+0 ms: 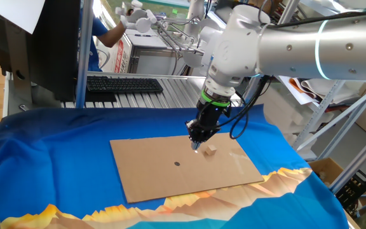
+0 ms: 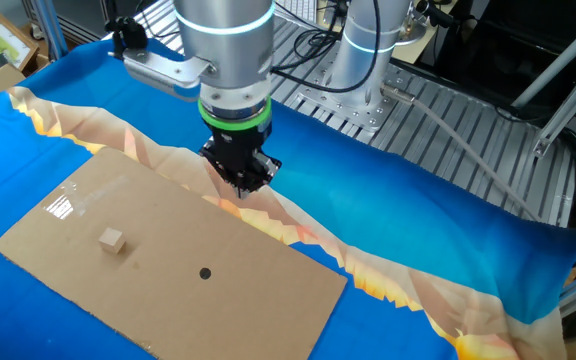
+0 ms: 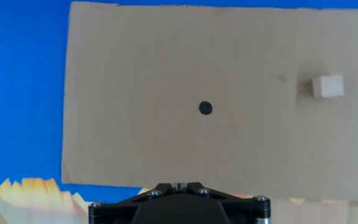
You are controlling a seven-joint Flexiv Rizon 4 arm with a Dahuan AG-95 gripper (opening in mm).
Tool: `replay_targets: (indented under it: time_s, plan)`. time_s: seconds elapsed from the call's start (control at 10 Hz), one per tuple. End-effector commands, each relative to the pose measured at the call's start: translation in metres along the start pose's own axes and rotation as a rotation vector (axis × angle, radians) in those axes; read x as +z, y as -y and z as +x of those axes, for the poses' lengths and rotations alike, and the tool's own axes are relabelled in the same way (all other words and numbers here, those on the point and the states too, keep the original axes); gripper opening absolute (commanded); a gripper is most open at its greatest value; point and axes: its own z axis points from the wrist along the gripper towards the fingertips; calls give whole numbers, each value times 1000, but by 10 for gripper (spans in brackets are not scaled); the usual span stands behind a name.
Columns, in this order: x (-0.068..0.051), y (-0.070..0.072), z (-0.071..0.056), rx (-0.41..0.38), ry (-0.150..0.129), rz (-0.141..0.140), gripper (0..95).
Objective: Hold a small block with the gripper and sweep it from left to right on the table
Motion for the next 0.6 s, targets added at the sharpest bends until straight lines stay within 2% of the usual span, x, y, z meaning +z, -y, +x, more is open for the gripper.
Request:
replay_targets:
  time_s: [0.1, 0.4, 0.5, 0.6]
  plan:
    - [0, 1, 0, 63, 9, 7, 0]
    - [0, 1, 0, 58, 10, 8, 0]
    - [0, 1, 0, 67, -8, 17, 0]
    - [-1, 1, 0, 72, -13, 20, 0]
